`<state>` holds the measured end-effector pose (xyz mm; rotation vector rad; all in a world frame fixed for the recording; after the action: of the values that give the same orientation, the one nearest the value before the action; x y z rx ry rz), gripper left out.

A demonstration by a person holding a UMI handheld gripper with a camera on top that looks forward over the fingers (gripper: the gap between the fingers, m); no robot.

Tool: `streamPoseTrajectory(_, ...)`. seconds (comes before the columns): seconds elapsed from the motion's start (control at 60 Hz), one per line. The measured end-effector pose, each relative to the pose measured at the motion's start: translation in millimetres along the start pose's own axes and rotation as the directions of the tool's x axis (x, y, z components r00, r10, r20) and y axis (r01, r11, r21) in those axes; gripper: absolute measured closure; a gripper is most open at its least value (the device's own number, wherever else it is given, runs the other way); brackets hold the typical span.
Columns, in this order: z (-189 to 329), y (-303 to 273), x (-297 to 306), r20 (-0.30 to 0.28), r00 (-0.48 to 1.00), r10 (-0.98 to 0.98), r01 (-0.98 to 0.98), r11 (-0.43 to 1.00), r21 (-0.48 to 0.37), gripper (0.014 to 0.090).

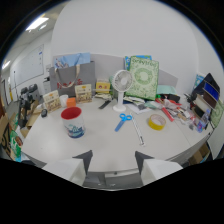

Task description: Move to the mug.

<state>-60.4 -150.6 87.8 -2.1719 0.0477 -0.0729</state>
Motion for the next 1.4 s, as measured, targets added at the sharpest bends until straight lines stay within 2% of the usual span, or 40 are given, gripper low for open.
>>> streamPoseTrajectory(0.283, -4.1, 13.2, -29.7, 0.027, 1.0, 0.005, -0.005, 1.0, -0.007, 0.0213)
streamPoseTrajectory(0.517, -11.4, 34.7, -90.6, 0.105, 0.994, 0.006, -0.002, 0.999, -0.04, 0.0207)
streamPoseTrajectory(0.65, -2.5, 37.1, -116.3, 0.13, 0.991, -0.003, 0.009, 0.999, -0.041, 0.0206)
streamPoseTrajectory(1.0, 50.4, 15.0, -127.1, 0.098, 0.995, -0.02, 0.023, 0.999, -0.023, 0.0209)
streamPoseTrajectory(1.4, 98.1, 0.1, -136.7, 0.11, 0.994, -0.029, 0.034, 0.998, -0.043, 0.0204)
